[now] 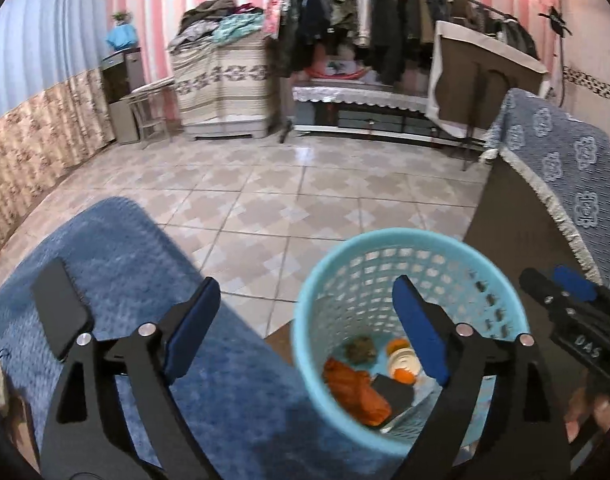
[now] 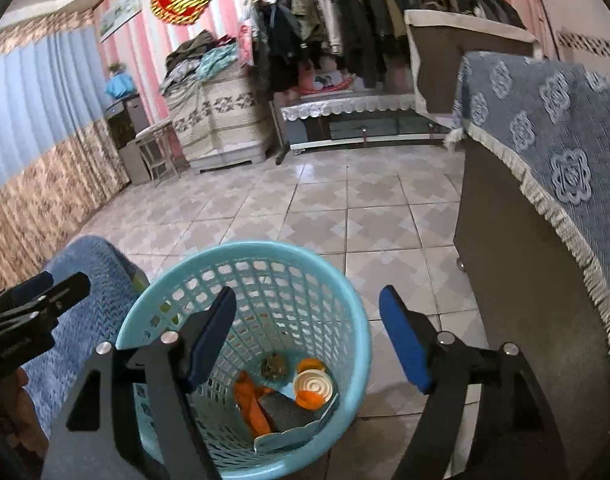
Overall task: Collect trash
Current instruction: 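Carry the white card and chip bag to the blue basket and release both, then move both tools back over the rug toward the remaining trash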
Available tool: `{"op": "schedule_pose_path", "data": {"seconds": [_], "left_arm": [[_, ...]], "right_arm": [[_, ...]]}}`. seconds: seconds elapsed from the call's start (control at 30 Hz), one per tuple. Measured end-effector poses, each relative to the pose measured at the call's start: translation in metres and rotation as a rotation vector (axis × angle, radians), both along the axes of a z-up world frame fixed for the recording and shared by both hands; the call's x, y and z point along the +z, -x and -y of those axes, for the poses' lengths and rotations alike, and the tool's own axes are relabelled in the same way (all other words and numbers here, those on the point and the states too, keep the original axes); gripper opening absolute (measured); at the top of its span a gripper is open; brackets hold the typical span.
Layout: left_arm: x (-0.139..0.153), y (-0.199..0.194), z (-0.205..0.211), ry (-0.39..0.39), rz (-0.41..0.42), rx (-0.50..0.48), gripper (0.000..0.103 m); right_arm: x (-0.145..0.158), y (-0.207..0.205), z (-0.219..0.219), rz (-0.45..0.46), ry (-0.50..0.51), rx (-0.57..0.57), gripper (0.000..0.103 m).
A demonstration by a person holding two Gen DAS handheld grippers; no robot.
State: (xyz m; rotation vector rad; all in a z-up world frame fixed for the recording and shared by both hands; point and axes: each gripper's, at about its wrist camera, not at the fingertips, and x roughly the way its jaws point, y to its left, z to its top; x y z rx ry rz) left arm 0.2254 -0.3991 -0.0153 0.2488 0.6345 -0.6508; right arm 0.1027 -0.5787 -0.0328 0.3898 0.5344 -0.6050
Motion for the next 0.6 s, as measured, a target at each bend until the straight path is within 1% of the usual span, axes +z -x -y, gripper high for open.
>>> {"op": "schedule_pose_path", "data": {"seconds": [0.07, 0.1, 0.13, 0.2, 0.23, 0.4, 0.5, 0.6], "left_arm": [[0.001, -0.005, -0.008, -0.019, 0.018, 0.020, 0.088], [0.003, -0.006, -0.012, -0.025, 0.027, 0.029, 0.089], [0.006, -0.007, -0.017, -0.025, 0.035, 0.040, 0.090], [0.013, -0.008, -0.027, -0.013, 0.049, 0.058, 0.095], [0.016, -0.008, -0.034, -0.007, 0.058, 0.066, 0.096], [0.024, -0.004, -0.069, 0.004, 0.068, 0.108, 0.097], [0.027, -0.001, -0.093, 0.009, 0.075, 0.145, 0.097], [0.026, 0.004, -0.124, 0.019, 0.077, 0.188, 0.097]], "right_arm": [[0.001, -0.004, -0.006, -0.001, 0.005, 0.013, 0.078], [0.002, -0.007, -0.010, -0.002, 0.013, 0.016, 0.083], [0.003, -0.009, -0.013, -0.004, 0.019, 0.019, 0.086], [0.004, -0.013, -0.020, -0.011, 0.034, 0.027, 0.090], [0.005, -0.016, -0.025, -0.015, 0.046, 0.032, 0.091], [0.011, -0.030, -0.051, -0.027, 0.093, 0.076, 0.093], [0.013, -0.037, -0.065, -0.032, 0.114, 0.109, 0.096], [0.014, -0.043, -0.084, -0.038, 0.137, 0.145, 0.097]]}}
